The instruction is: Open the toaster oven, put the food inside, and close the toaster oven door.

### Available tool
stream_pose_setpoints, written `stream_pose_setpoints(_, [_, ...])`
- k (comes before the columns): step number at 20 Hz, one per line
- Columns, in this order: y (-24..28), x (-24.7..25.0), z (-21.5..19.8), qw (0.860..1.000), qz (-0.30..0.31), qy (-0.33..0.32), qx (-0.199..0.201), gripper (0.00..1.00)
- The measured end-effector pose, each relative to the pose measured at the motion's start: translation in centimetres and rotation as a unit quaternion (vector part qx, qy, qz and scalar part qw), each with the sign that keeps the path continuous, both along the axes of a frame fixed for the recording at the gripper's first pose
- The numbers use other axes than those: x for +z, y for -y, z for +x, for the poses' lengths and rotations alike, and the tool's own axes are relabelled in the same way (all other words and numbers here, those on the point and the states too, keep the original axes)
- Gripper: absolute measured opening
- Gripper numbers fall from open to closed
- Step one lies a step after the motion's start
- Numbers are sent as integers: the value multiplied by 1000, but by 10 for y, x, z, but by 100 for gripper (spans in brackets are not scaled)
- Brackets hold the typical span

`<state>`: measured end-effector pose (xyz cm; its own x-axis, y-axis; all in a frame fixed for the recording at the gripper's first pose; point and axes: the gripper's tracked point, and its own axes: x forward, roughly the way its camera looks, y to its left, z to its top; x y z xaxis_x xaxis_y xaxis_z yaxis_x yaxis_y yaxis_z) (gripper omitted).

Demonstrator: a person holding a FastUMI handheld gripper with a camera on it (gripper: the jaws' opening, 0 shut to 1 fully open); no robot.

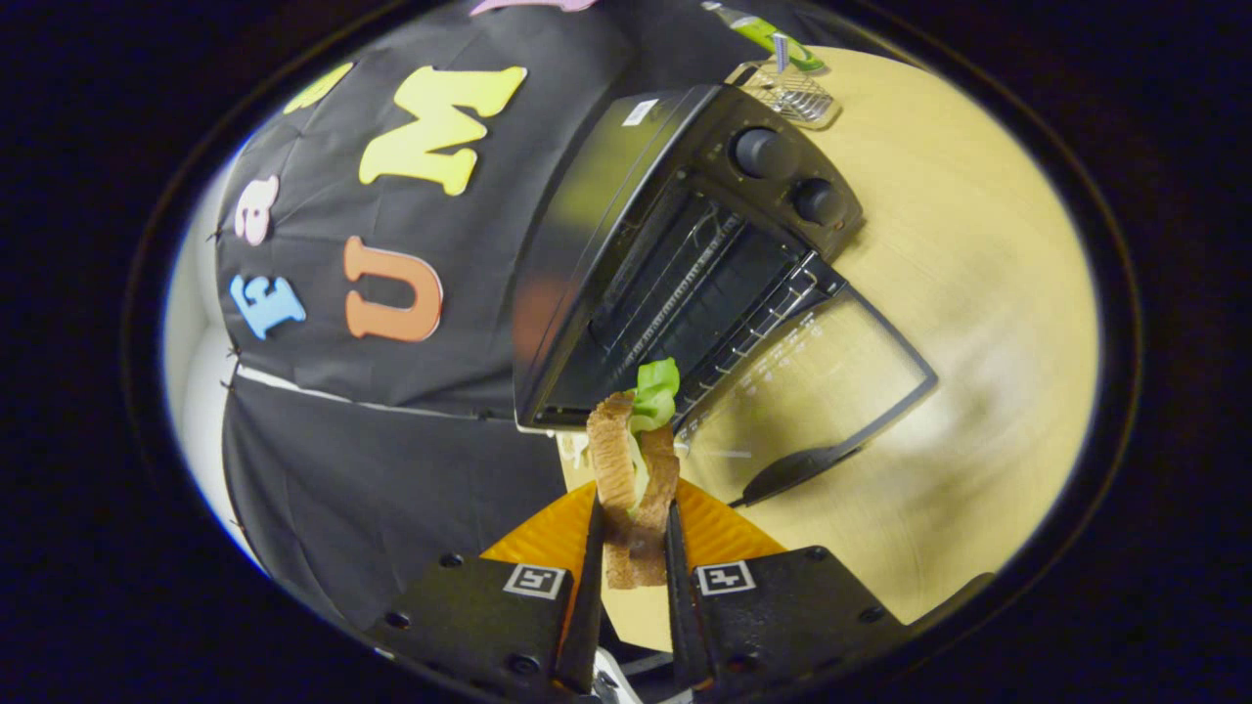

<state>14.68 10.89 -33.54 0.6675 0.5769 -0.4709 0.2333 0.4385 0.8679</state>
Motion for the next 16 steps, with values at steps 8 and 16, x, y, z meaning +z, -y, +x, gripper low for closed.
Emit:
stream_pose_setpoints(8, [15, -17, 81, 987, 70, 67, -128, 35])
stream_pose_setpoints(16, [27, -40, 140, 971, 78, 84, -208, 35])
